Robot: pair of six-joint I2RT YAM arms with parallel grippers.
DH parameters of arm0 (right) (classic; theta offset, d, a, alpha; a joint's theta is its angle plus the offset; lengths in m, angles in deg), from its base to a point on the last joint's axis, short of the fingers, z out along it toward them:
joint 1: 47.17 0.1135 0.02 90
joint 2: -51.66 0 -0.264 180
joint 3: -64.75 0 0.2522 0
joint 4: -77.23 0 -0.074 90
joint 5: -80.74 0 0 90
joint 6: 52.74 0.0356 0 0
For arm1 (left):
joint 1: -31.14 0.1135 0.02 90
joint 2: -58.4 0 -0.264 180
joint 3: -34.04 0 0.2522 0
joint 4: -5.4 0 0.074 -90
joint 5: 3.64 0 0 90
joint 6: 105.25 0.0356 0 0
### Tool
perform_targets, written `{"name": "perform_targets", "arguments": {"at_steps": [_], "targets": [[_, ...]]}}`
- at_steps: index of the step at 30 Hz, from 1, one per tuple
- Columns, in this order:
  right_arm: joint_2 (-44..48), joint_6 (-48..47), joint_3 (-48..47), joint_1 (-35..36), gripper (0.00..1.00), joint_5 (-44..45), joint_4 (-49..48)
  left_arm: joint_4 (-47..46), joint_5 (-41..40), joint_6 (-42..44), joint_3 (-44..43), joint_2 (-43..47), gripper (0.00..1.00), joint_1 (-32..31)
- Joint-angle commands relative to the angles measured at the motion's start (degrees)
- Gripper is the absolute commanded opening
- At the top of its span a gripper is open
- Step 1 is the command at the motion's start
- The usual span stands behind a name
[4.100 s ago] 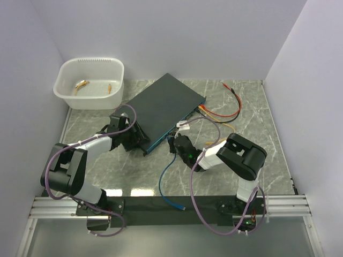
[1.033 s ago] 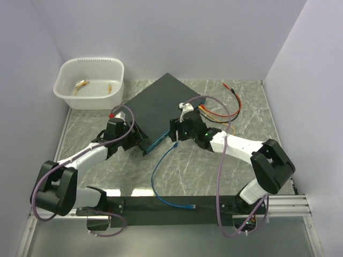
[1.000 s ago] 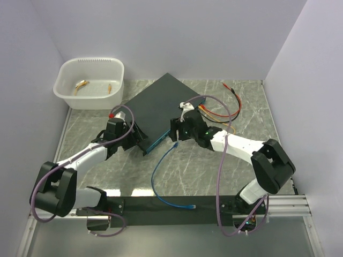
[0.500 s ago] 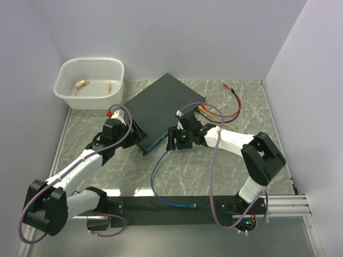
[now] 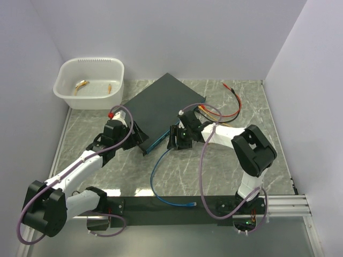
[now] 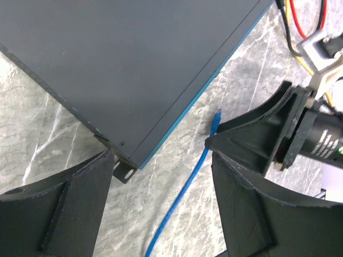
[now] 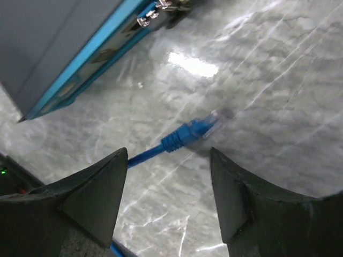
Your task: Insert the plug into the switch port
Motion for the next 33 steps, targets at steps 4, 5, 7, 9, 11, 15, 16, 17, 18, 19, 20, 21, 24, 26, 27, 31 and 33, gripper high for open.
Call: {"name": "perform_targets", "arguments": {"at_steps": [4,5,7,9,11,15,16,17,18,19,20,21,24,26,27,31,33], "targets": [[-3.36,-0.12,-2.96,-0.32,0.70,0.76,0.40,-1.58,-0.39,1.44,0.34,0.14,0.78,-0.55],[-3.36,-0.21,-2.78,-0.32,0.70,0.76,0.31,-1.67,-0.22,1.53,0.51,0.32,0.78,-0.55],[-3.54,-0.21,-2.78,-0.23,0.65,1.20,0.49,-2.11,-0.13,1.53,0.69,0.58,0.78,-0.63],[-3.71,-0.74,-2.95,-0.23,0.60,1.81,0.75,-2.20,-0.04,1.53,0.69,0.49,0.78,-0.81],[-3.97,-1.17,-3.57,-0.15,0.53,2.43,1.89,-2.20,-0.04,1.62,0.69,0.49,0.78,-0.90],[-5.47,-3.02,-4.98,0.21,0.21,3.83,4.09,-2.46,-0.21,1.53,1.04,1.11,0.78,-1.16],[-5.73,-3.11,-4.80,0.21,0.14,4.10,3.92,-2.55,-0.21,1.45,1.22,1.02,0.79,-1.16],[-5.91,-3.11,-4.54,0.21,0.08,4.19,3.74,-2.55,-0.13,1.44,1.22,1.11,0.78,-1.16],[-5.91,-3.11,-4.36,0.12,0.00,4.27,3.04,-2.55,-0.04,1.44,1.30,1.20,0.78,-1.25],[-5.91,-3.11,-3.67,0.29,0.00,4.71,2.60,-2.46,0.05,1.44,1.31,1.20,0.78,-1.25],[-5.56,-3.11,-3.31,0.21,0.00,4.80,2.16,-2.37,0.05,1.53,1.31,1.28,0.78,-1.42],[-5.21,-3.20,-2.96,0.29,0.00,4.98,1.29,-2.29,0.14,1.53,1.31,1.55,0.78,-1.51],[-2.93,-5.39,-0.85,0.38,0.00,3.49,-1.61,-1.93,0.05,1.71,1.48,2.86,0.78,-2.12],[-0.22,-8.54,0.82,0.82,0.00,3.31,-2.32,-2.28,-0.21,1.71,1.92,3.74,0.78,-2.48],[0.67,-9.52,1.35,1.34,0.00,3.74,-2.50,-2.37,-0.56,1.62,2.18,4.70,0.78,-2.74],[3.67,-12.78,3.89,2.40,0.00,6.02,-1.80,-3.07,-2.32,0.92,3.15,5.77,0.78,-2.92],[4.63,-13.04,4.60,2.49,0.22,7.08,-1.88,-3.60,-3.37,0.65,3.24,5.33,0.78,-2.92]]}}
